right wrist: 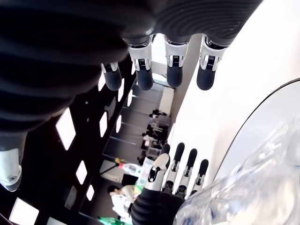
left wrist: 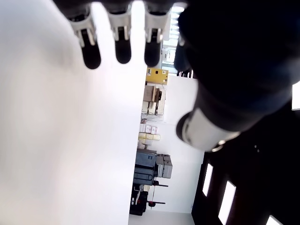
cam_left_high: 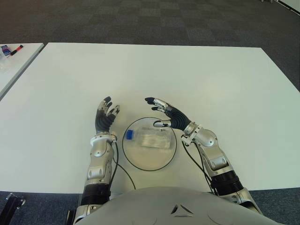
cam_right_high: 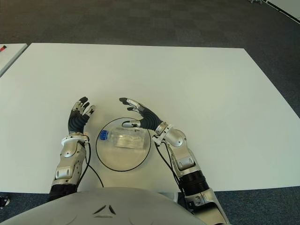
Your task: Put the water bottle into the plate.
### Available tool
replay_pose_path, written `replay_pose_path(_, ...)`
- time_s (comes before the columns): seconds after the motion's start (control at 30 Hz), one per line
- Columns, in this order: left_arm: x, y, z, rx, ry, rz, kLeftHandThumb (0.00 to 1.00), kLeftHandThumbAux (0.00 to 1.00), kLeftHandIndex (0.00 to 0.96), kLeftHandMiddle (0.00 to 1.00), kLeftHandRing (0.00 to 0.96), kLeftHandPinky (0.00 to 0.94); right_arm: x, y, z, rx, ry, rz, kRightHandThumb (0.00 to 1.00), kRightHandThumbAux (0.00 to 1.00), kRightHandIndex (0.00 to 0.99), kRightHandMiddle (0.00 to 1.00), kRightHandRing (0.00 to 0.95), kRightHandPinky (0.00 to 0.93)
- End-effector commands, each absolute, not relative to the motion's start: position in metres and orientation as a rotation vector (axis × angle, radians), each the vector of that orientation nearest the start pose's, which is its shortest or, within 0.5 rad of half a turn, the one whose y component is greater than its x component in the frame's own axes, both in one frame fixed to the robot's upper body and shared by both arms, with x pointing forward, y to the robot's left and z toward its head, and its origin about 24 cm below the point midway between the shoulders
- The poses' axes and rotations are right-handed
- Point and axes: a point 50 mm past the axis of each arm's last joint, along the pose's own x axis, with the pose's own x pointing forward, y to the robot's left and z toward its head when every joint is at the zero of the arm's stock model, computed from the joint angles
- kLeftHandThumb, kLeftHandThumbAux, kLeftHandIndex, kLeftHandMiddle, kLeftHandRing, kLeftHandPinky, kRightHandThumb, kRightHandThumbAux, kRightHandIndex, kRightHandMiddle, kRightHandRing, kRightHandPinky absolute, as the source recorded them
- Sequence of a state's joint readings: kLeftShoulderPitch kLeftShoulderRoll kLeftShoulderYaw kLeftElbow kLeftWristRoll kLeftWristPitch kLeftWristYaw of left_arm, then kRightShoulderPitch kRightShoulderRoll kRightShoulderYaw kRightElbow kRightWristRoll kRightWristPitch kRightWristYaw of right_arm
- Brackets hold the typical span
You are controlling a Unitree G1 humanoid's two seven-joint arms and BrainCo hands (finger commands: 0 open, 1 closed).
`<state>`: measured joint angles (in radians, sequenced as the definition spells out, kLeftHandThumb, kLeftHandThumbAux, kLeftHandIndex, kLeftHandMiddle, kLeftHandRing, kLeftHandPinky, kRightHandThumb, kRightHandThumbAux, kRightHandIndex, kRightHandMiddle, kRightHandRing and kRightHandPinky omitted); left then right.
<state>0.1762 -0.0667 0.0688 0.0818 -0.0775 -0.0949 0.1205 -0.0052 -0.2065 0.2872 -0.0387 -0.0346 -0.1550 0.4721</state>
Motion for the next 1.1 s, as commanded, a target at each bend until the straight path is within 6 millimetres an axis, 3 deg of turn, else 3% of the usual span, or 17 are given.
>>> replay_pose_path(0.03,0.209,0.169,-0.012,-0.13,0.17,0.262,0.38,0.798,0.166,0.119,0.106,0.164,0.234,-0.098,0.05,-0.253,-0.116,0.733,0.036,0.482,0.0,0.0,0.0,0.048)
replay_pose_path(0.57,0.209,0.17,-0.012,-0.132,0.168,0.261,0.362,0.802,0.168,0.122,0.113,0.165,0.249,-0.112,0.063,-0.153,-0.198,0.487,0.098,0.521,0.0,0.0,0.0,0.009)
replay_pose_path(0.83,0.209,0.17,-0.012,-0.139,0.167,0.261,0.364,0.796,0.169,0.116,0.105,0.156,0.252,-0.123,0.067,-0.128,-0.24,0.375,0.141,0.624,0.0,0.0,0.0,0.023)
replay_pose_path(1.1,0.208,0.171,-0.012,-0.136,0.162,0.262,0.369,0.795,0.171,0.119,0.105,0.159,0.263,-0.143,0.056,-0.135,-0.229,0.28,0.149,0.71,0.0,0.0,0.0,0.027)
